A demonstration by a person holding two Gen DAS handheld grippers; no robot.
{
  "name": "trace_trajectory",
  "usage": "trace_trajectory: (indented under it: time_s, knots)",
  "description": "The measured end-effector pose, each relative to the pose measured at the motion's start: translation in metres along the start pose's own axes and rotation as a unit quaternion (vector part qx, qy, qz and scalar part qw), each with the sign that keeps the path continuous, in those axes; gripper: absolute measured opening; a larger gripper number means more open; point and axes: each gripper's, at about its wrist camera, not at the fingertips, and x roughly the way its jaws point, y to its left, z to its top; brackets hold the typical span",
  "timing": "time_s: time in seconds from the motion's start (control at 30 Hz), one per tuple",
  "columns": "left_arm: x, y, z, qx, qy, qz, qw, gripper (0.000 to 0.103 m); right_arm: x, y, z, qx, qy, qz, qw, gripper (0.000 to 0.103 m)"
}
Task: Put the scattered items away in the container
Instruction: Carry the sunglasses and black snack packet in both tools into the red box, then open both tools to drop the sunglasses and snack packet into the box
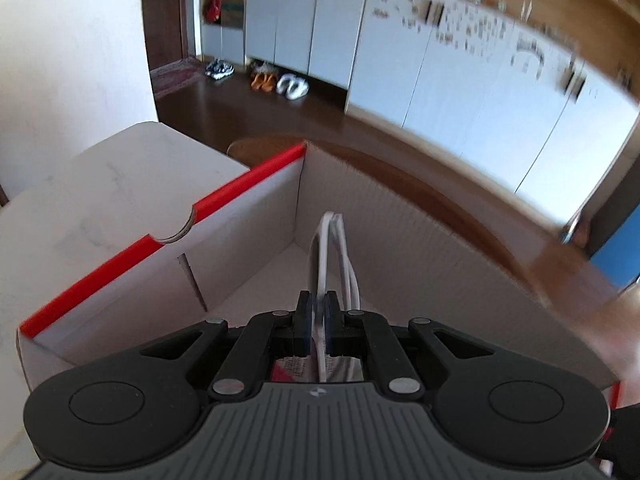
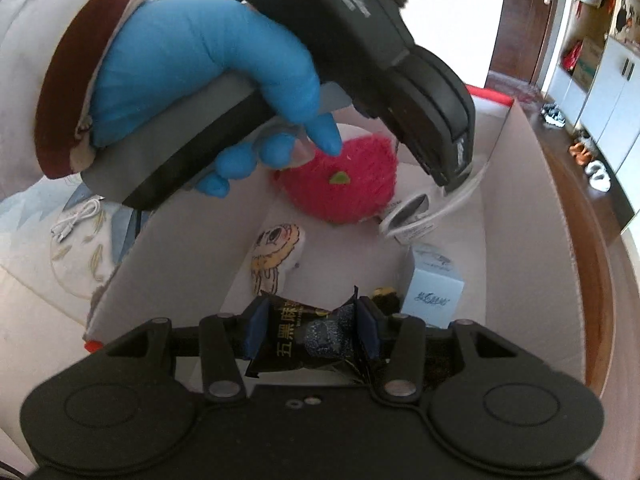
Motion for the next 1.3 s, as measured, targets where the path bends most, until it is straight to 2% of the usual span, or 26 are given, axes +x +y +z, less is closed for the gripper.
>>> trace_trajectory:
  time_s: [0.17,0.3,0.47,0.87,1.3]
  knots:
    - [0.011,-0.003,0.002,0.001,0.034,0.001,0.9994,0.005,0.006,-0.001,0.000,0.010,0.017,0.014,1.000,0.103]
    - [0.009,0.001,-0.005,-0.007,0.037,-0.002,0.9993,0.005,0.006,-0.001,-0.003,0.017,0.022,0.018,0.999,0.103]
    - [0.001,-0.004,-0.007,-0.014,0.016,-0.005,0.9998,0.005,0.003,-0.003,0.003,0.020,0.020,0.021,0.999,0.103]
    - [-0.043,-0.003,-0.016,-0.041,-0.026,-0.034,0.9982,0.006,-0.029,-0.010,0.007,0.068,-0.031,0.003,0.997,0.103]
    - [-0.107,-0.003,-0.047,-0.032,-0.064,-0.080,0.9942,0.008,-0.068,0.030,0.001,0.086,-0.078,-0.039,0.992,0.103]
